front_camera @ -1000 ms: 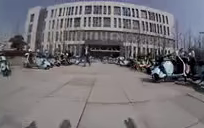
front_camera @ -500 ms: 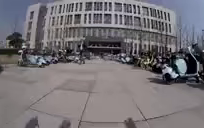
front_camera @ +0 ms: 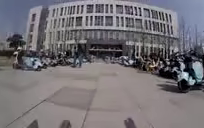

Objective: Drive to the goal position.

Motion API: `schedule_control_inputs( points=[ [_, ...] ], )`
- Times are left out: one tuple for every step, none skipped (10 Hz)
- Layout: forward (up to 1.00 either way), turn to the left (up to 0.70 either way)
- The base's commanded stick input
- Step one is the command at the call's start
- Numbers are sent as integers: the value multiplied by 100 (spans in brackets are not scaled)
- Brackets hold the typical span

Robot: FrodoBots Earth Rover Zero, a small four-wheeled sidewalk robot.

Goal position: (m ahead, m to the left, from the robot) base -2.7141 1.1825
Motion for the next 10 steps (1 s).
schedule_control_inputs(
  points=[
    [100, 0],
    [100, 0],
    [100, 0],
    [100, 0],
    [100, 0],
    [100, 0],
    [100, 0],
    [100, -8],
    [100, -35],
    [100, -40]
  ],
)
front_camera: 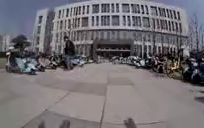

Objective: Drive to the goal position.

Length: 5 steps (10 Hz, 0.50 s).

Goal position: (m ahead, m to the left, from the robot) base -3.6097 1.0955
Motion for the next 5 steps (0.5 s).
schedule_control_inputs(
  points=[
    [100, -40],
    [100, -40],
    [100, -40],
    [100, -40],
    [100, 0]
  ],
)
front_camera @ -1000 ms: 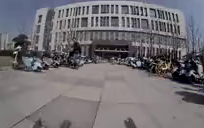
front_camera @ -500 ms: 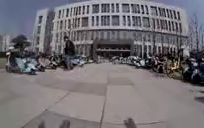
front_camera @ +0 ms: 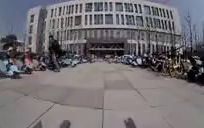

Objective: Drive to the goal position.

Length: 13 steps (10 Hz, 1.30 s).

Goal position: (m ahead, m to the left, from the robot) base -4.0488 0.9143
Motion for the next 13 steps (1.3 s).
schedule_control_inputs(
  points=[
    [100, 0],
    [100, 0],
    [100, 0],
    [100, 0],
    [100, 0],
    [100, 0],
    [100, 0],
    [100, 0],
    [100, 0],
    [100, 0],
    [100, 0],
    [100, 0],
    [100, 0]
  ],
)
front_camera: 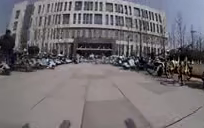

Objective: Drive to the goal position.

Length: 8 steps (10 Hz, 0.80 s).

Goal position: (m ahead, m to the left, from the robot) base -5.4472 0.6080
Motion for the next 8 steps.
schedule_control_inputs(
  points=[
    [100, 0],
    [100, 0],
    [100, 0],
    [100, 0],
    [100, 0],
    [100, 0],
    [100, 0],
    [100, 0]
  ],
)
